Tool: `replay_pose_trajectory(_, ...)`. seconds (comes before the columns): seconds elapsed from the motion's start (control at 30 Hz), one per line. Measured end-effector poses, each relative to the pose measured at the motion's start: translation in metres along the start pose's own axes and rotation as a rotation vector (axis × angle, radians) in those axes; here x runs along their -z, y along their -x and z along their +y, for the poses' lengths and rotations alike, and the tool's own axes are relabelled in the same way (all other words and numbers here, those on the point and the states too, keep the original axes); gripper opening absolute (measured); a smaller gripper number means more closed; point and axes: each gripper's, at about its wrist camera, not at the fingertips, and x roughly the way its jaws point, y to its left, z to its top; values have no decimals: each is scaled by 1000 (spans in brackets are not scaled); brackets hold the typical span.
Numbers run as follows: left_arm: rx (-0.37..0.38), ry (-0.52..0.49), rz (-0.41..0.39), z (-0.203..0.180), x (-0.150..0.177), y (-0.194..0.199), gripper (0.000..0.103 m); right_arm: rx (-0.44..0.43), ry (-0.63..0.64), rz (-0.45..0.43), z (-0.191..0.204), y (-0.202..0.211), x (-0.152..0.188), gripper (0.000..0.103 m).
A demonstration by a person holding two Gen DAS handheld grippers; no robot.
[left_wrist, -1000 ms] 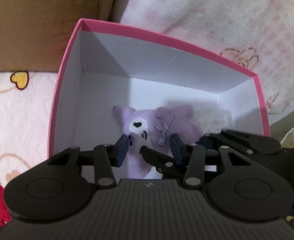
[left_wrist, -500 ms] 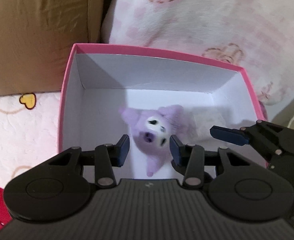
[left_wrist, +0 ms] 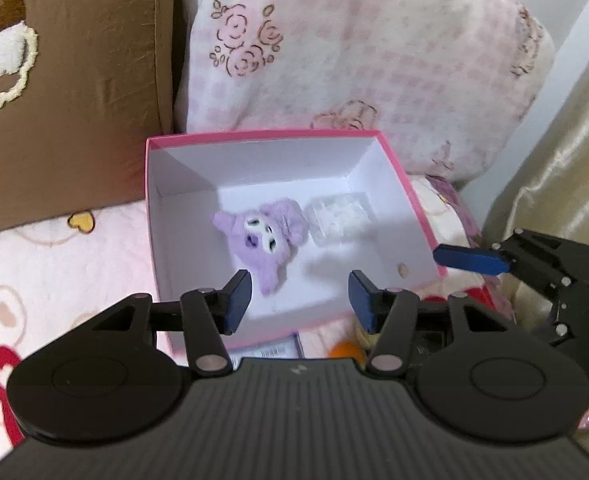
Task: Organize objects
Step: 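Open the left gripper to drop the plush toy and withdraw, then move the left gripper to the small white wipes pack and grasp it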
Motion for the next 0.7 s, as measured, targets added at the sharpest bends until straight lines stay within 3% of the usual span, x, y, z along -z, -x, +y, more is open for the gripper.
replay_pose_trajectory(0.07,24,-35,28,-7,7,13,50,2,-8,26,3,11,7,71)
replay_pose_trajectory(0.2,-11,-115,-8,-26,23,46,52,-20,-27,19,8,35,18,71)
replay_pose_trajectory(0.4,-7,-152,27,-43,48,79,53,-19,-8,16,26,70,27,72)
replay_pose_trajectory(0.7,11,-181,174,-53,102,83,53,-34,97,50,62,109,57,78)
